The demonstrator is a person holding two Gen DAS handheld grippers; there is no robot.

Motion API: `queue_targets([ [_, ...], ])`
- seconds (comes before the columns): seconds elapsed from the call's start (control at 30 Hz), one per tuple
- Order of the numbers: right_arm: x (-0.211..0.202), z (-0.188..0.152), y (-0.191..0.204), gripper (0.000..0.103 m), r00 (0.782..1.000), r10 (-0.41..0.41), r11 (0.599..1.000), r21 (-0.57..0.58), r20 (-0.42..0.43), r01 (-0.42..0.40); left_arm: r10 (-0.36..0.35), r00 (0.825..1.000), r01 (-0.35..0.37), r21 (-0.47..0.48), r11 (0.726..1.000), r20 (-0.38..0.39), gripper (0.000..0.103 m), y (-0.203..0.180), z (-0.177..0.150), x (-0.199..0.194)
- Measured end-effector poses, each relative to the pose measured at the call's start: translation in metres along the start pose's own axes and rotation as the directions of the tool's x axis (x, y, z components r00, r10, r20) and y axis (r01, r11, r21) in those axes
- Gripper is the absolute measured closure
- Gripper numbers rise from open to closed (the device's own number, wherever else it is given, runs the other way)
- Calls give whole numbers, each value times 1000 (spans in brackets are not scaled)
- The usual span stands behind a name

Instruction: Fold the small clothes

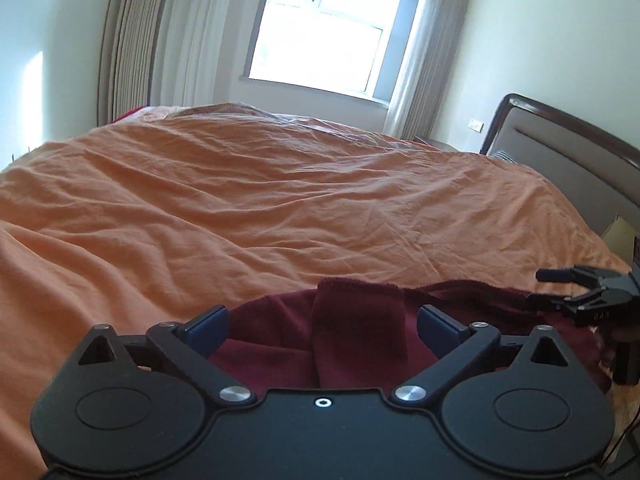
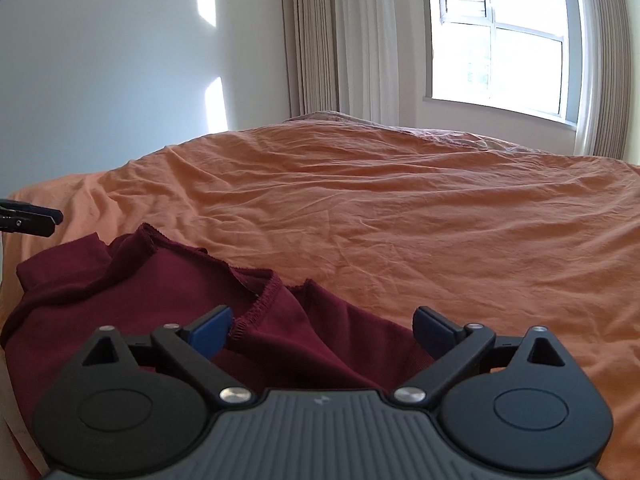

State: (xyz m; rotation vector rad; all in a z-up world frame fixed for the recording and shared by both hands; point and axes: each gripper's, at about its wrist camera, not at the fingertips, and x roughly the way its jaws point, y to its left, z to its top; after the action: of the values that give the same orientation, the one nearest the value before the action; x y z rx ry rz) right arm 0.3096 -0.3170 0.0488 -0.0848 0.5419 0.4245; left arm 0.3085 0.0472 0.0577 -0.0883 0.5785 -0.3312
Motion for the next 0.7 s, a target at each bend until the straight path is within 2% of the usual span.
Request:
queue_targets([
  [0.1,-11,-16,6,4,999,-48,995,-90,-5,47,30,999,-32,116,993,16,1,-19,-23,-16],
  [0.2,-5,-24,13,6,997,-79,983,-166,-17,75,69,997,-73,214,974,27,1,-38,-42,-20],
  [0.27,2,-24,19,8,997,-77,975,-212,-17,71,100,995,-104,248,963,30,2,-46,-50,-19],
  [0.33,8,-21,24,13,997,-75,969,-236,-11,70,94,995,-97,242,965,24,6,-47,-52,-16],
  [0.37,10,-19,25,22,998,-63,970,-236,-14,58,96,995,-97,229,968,15,11,-46,-52,-15],
  [0.4,13,-16,25,29,999,-49,973,-228,-21,43,103,995,-101,213,972,3,21,-44,-51,-12],
  [0.43,15,-12,25,43,999,-38,976,-217,-29,31,103,995,-98,200,975,-11,28,-41,-50,-10],
  [0.47,17,-10,24,49,999,-36,978,-205,-33,29,95,995,-88,189,978,-26,47,-38,-49,-7],
  [0.5,19,-7,22,51,998,-46,980,-193,-30,39,82,996,-74,174,982,-44,69,-35,-47,-5],
  [0.57,19,-3,15,53,997,-73,986,-151,-9,71,61,996,-53,120,991,-62,79,-27,-45,-3],
  [0.7,18,-2,-13,53,990,-144,990,-6,4,144,105,994,-104,30,994,-36,79,-11,-41,-8],
])
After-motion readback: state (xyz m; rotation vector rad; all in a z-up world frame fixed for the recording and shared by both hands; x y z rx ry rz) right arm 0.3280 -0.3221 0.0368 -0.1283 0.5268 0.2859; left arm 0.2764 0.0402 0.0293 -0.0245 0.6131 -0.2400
